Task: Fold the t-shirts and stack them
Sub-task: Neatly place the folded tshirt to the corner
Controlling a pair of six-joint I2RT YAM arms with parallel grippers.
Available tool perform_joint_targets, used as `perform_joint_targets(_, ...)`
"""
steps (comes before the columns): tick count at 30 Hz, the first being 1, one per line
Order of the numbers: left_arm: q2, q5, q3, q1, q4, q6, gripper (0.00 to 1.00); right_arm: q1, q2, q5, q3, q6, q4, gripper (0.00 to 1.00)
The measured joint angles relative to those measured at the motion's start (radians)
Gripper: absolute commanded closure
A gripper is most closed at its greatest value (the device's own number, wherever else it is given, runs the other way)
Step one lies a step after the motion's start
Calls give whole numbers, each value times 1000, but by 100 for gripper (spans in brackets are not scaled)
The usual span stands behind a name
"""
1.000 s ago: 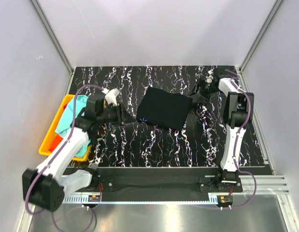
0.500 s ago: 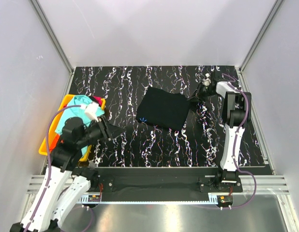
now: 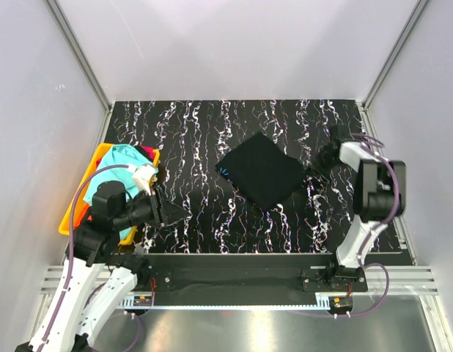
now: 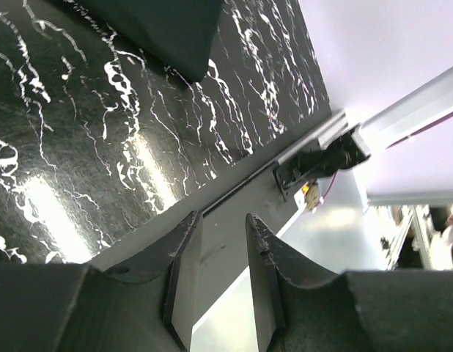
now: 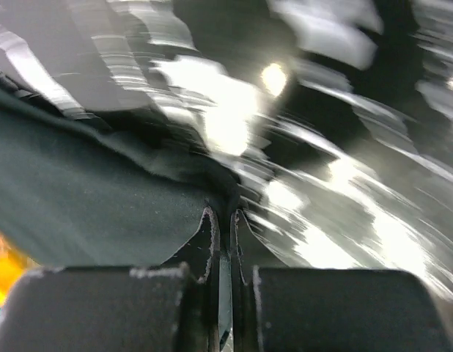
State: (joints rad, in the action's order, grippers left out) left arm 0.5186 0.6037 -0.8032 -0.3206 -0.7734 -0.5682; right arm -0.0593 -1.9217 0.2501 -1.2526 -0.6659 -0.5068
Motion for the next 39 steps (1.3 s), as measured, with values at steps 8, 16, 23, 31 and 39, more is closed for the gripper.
perform_joint_targets(8, 2, 48, -27, -56, -26, 80, 65, -288, 378, -273, 335, -146, -84, 100)
perform_joint_targets(16, 43, 54, -55, -154, -19, 101, 65, -468, 481, -414, 360, -18, -167, 100)
perform_joint_targets(23, 82, 55, -55, -204, -18, 106, 65, -561, 543, -504, 360, 4, -241, 100)
perform_joint_targets(31, 119, 52, -91, -260, -22, 129, 65, -689, 736, -628, 422, 7, -273, 100)
perform_joint_targets(39, 119, 44, -108, -291, -45, 156, 65, -735, 760, -678, 429, 3, -299, 100)
